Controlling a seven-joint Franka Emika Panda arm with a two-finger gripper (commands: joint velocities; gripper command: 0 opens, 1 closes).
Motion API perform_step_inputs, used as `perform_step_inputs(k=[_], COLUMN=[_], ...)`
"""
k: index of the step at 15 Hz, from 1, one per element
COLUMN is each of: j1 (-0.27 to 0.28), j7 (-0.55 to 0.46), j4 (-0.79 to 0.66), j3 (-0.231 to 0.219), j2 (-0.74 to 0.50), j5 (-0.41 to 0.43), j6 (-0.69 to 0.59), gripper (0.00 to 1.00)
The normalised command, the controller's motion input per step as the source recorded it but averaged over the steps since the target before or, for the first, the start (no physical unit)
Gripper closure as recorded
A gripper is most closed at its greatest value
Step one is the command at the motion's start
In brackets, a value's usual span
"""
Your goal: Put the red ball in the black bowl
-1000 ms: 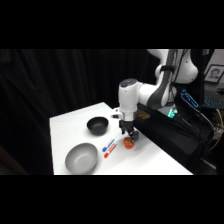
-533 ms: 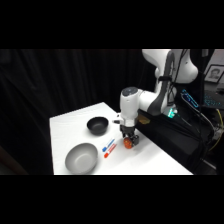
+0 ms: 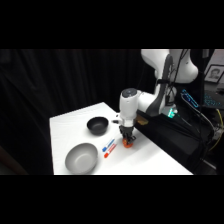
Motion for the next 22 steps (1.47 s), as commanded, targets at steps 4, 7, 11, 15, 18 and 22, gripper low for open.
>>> perform_step_inputs(k=[4, 7, 11, 15, 18, 22], j1=[0.094, 0.063, -0.007, -0.171, -0.235, -0.239], j7=[0.14, 0.08, 0.0, -0.14, -0.21, -0.26], j4=[0.03, 0.01, -0.05, -0.01, 0.06, 0.15], j3=[-0.089, -0.059, -0.014, 0.074, 0.098, 0.08], j2=[0.0, -0.12, -0.35, -0.43, -0.38, -0.3], j5=[-0.128, -0.112, -0.095, -0.036, 0.005, 0.071], j6=[-0.01, -0.12, -0.29, -0.42, -0.42, -0.38], gripper=[1.0, 0.97, 0.97, 0.97, 0.97, 0.97])
